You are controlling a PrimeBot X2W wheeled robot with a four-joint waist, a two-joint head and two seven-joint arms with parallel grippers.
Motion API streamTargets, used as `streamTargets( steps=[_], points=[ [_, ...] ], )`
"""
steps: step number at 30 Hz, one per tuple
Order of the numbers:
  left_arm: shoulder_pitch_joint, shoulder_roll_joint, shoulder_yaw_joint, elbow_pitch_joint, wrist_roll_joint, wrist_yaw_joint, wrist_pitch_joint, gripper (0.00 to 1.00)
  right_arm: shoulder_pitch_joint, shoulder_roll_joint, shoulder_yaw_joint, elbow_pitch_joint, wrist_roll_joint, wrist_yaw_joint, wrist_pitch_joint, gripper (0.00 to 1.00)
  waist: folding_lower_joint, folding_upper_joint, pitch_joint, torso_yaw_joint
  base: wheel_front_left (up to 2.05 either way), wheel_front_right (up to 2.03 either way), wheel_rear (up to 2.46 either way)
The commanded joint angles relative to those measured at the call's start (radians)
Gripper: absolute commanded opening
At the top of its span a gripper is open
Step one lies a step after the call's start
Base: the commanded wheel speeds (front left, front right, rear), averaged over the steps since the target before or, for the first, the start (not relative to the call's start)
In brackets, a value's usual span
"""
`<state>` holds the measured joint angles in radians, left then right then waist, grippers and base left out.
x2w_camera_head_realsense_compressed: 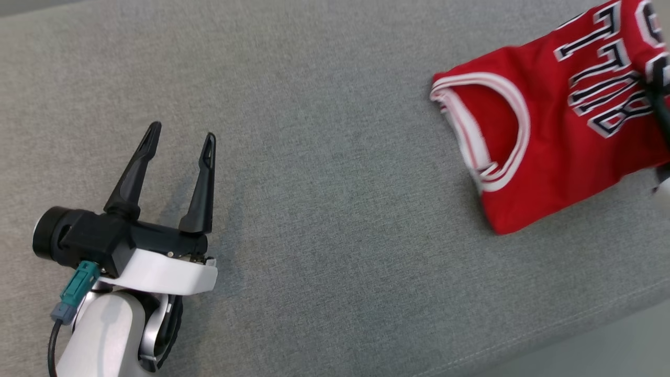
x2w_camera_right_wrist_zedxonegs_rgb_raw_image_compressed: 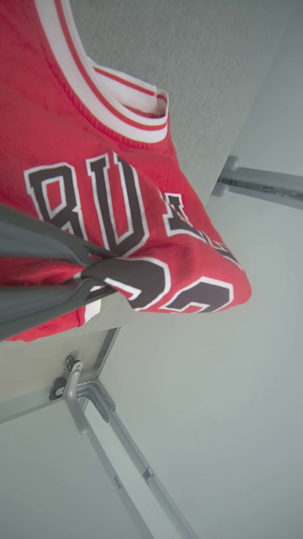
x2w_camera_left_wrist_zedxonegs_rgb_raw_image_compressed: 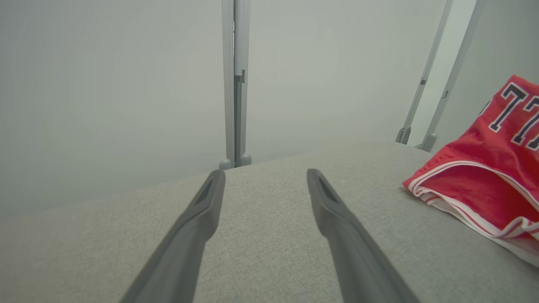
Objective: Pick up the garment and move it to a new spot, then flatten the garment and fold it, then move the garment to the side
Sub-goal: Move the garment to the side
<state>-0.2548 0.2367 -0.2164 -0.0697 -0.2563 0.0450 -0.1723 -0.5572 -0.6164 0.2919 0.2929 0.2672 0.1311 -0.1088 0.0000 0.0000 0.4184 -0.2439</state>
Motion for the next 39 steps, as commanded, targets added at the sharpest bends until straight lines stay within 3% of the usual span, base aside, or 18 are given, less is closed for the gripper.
streamTargets(
  steps=[1, 7, 14, 15, 16, 22, 27, 34, 39],
  points=[
    [-0.023, 0.009, -0.002, -0.009, 0.006, -0.004, 0.003, 1.00, -0.033, -0.023, -0.009, 0.026, 0.004, -0.001, -0.018, 0.00, 0.0000, 0.0000, 0.046, -0.006, 0.00, 0.00, 0.00],
    [-0.055, 0.031, -0.002, -0.035, 0.019, -0.007, 0.021, 1.00, -0.127, -0.092, -0.044, 0.185, -0.001, -0.001, -0.055, 0.00, 0.0000, 0.0000, 0.117, -0.002, 0.00, 0.00, 0.00],
    [-0.079, 0.050, -0.003, -0.050, 0.023, -0.007, 0.037, 1.00, -0.220, -0.084, -0.065, 0.393, -0.030, -0.001, -0.080, 0.00, 0.0000, 0.0000, 0.156, -0.004, 0.00, 0.00, 0.00],
    [-0.082, 0.052, -0.003, -0.051, 0.024, -0.007, 0.038, 1.00, -0.238, -0.075, -0.080, 0.425, -0.039, -0.001, -0.086, 0.29, 0.0000, 0.0000, 0.158, -0.005, 0.00, 0.00, 0.00],
    [-0.085, 0.053, -0.004, -0.051, 0.023, -0.008, 0.040, 1.00, -0.244, -0.061, -0.093, 0.458, -0.041, -0.001, -0.091, 1.00, 0.0000, 0.0000, 0.158, -0.006, 0.00, 0.00, 0.00],
    [-0.076, 0.054, -0.004, -0.036, 0.011, -0.003, 0.036, 1.00, -0.249, 0.015, -0.178, 0.584, -0.066, -0.001, -0.142, 1.00, 0.0000, 0.0000, 0.128, -0.008, 0.00, 0.00, 0.00],
    [-0.050, 0.047, 0.002, -0.021, -0.002, 0.008, 0.025, 1.00, -0.206, 0.072, -0.264, 0.586, -0.077, -0.001, -0.157, 1.00, 0.0000, 0.0000, 0.084, -0.010, 0.00, 0.00, 0.00],
    [0.018, 0.030, 0.016, 0.004, -0.022, 0.037, -0.001, 1.00, -0.008, 0.238, -0.422, 0.319, -0.001, -0.001, -0.158, 1.00, 0.0000, 0.0000, -0.025, 0.011, 0.00, 0.00, 0.00],
    [0.074, 0.020, 0.034, 0.020, -0.040, 0.061, -0.021, 1.00, 0.166, 0.337, -0.405, 0.125, 0.028, -0.001, -0.158, 1.00, 0.0000, 0.0000, -0.101, 0.043, 0.00, 0.00, 0.00]
  ],
)
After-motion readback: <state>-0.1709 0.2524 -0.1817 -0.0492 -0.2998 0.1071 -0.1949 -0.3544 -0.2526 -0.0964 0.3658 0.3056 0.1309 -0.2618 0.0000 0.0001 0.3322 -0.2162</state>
